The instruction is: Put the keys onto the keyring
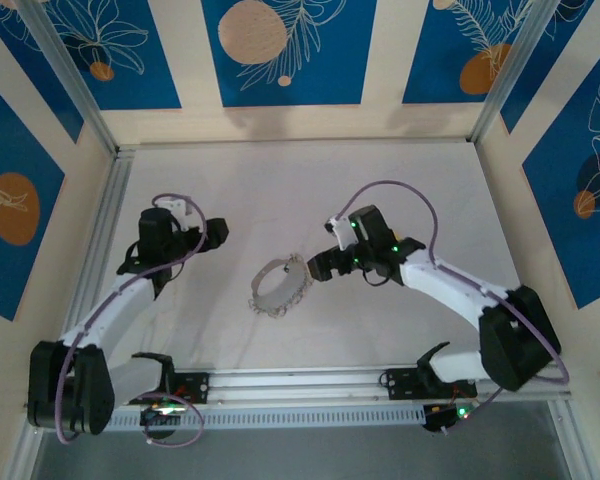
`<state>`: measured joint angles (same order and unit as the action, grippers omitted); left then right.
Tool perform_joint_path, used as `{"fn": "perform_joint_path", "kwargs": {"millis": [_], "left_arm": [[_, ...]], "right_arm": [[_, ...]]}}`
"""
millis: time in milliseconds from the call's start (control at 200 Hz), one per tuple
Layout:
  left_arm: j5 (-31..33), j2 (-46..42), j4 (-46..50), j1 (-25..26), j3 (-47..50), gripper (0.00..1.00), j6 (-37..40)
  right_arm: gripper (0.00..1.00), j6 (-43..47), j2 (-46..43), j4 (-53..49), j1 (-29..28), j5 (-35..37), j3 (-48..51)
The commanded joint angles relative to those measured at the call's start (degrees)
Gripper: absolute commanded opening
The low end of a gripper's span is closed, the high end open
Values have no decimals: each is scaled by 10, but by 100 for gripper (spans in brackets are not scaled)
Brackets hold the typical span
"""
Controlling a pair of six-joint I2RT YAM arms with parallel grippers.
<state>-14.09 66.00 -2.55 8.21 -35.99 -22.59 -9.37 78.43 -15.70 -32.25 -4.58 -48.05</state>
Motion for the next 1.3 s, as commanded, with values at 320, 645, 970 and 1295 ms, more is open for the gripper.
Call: {"fn": "perform_joint_path", "kwargs": {"millis": [320, 645, 970, 1295], "left_arm": [[-75, 38, -96, 26, 43, 100, -46], [-79, 36, -115, 31, 55, 100, -42], [-80, 30, -121, 32, 66, 100, -35], [-79, 12, -122, 32, 72, 100, -27]], "right_arm": [[52, 65, 210, -78, 4, -83, -191], [33, 66, 291, -116, -4, -62, -258], [23, 76, 333, -142, -10, -56, -299], [22, 80, 363, -173, -12, -57, -328]]}}
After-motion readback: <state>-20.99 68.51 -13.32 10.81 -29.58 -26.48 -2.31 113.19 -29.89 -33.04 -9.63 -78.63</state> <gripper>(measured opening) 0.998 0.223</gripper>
